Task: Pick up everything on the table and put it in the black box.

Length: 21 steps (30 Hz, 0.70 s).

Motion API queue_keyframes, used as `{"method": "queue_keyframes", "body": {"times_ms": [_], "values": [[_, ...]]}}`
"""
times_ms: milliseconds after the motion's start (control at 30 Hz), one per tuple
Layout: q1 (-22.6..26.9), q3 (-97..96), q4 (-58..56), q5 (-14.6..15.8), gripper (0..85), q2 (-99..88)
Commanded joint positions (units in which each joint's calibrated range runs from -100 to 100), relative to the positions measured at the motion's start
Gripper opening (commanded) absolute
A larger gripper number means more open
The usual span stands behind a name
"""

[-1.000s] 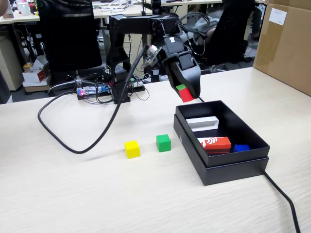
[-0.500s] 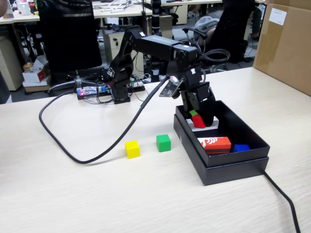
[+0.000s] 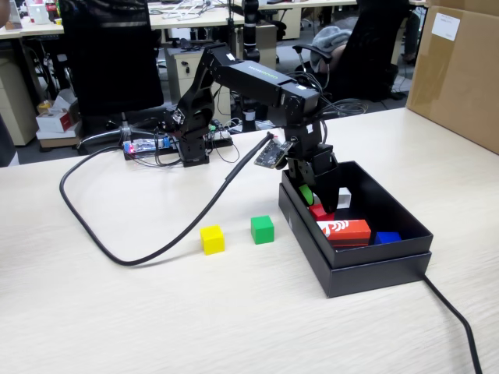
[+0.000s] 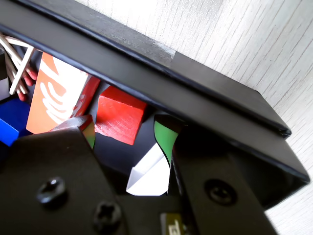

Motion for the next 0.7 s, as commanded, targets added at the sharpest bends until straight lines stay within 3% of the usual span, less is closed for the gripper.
{"method": "queue_keyframes", "body": {"times_ms": [0, 67, 400, 567, 667], "values": [[-0.15, 1.16, -0.41, 0.05, 27.9, -2.22], [-0.24, 1.07, -0.5, 0.0, 32.8, -4.06], [-0.59, 2.61, -0.84, 0.05, 32.8, -24.02], [-2.49, 1.98, -1.71, -0.15, 33.2, -31.83], [-5.13, 0.35, -2.74, -0.2, 38.4, -33.89]]}}
